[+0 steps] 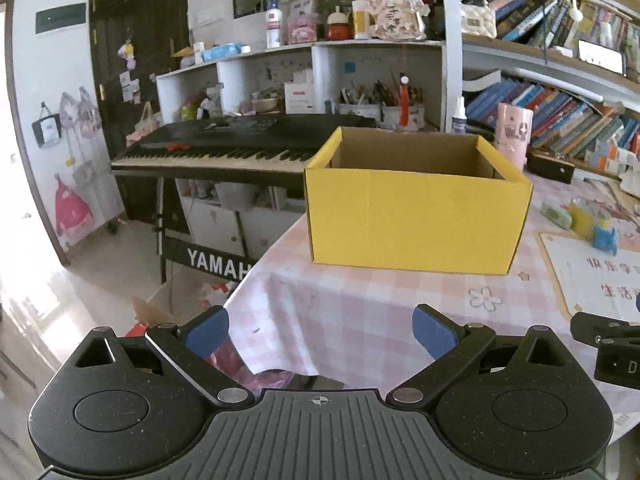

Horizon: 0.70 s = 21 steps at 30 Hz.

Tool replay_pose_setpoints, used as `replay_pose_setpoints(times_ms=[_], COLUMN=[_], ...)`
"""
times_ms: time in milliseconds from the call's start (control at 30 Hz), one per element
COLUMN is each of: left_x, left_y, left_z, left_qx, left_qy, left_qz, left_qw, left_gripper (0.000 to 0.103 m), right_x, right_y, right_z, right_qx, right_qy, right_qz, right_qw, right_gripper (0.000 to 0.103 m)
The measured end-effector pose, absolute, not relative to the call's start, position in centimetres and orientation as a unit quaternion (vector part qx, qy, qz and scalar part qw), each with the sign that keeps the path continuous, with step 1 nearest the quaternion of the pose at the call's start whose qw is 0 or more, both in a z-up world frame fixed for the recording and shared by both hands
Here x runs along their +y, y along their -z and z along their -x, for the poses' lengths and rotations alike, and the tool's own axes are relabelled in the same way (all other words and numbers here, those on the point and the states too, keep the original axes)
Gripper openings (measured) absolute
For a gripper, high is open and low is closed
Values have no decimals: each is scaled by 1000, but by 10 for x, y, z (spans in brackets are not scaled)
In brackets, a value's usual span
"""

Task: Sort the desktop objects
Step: 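Lift both open tools out of the box and back over the table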

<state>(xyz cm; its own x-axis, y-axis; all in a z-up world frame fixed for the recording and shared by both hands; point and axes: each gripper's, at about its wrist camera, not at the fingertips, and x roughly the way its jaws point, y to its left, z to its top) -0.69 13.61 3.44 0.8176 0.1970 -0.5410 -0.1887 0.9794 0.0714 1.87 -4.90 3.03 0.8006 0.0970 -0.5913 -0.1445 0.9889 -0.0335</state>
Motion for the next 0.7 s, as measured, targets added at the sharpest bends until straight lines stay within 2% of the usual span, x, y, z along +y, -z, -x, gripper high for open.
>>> replay_pose_setpoints(times_ms=[700], left_x=[97], left_y=[-30], left_z=[8], left_qx=[291], left_qy=[-24], left_qz=[-35], left_qw=[956], left_gripper=[100], right_x=[-79], right_y=[-23], right_z=[13], right_qx=[321], right_qy=[-4], right_qz=[21], right_qw=[947], right_gripper=[83])
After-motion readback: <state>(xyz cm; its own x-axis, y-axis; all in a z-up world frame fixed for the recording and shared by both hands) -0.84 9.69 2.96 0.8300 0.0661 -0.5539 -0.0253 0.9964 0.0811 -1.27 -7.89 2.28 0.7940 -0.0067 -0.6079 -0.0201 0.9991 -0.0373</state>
